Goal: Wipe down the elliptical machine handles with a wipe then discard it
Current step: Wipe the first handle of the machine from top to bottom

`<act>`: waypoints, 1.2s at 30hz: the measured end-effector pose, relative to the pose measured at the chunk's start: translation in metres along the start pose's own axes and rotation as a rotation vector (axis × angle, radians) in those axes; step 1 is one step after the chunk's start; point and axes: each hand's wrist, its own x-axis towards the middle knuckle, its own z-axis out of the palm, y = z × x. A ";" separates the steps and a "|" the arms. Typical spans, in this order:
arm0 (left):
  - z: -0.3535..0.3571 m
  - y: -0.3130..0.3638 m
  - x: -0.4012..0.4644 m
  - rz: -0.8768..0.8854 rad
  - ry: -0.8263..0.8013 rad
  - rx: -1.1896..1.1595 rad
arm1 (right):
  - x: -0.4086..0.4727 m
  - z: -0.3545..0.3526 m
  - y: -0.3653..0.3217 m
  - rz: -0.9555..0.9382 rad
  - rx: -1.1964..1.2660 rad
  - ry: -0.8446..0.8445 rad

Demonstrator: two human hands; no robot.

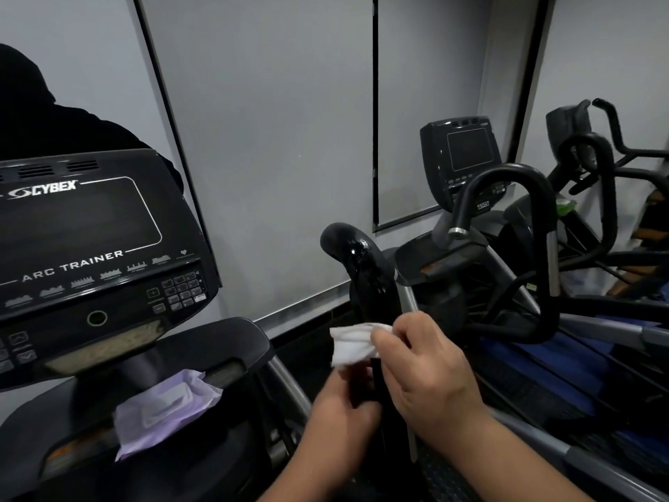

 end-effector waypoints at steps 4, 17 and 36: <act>0.018 0.005 0.007 0.061 -0.027 0.107 | -0.008 -0.007 0.001 0.051 0.051 -0.011; 0.047 -0.001 -0.007 -0.016 0.040 0.273 | -0.029 -0.038 -0.003 0.115 0.161 -0.059; 0.077 -0.017 -0.037 0.251 -0.030 0.320 | -0.051 -0.064 0.008 0.132 0.243 0.048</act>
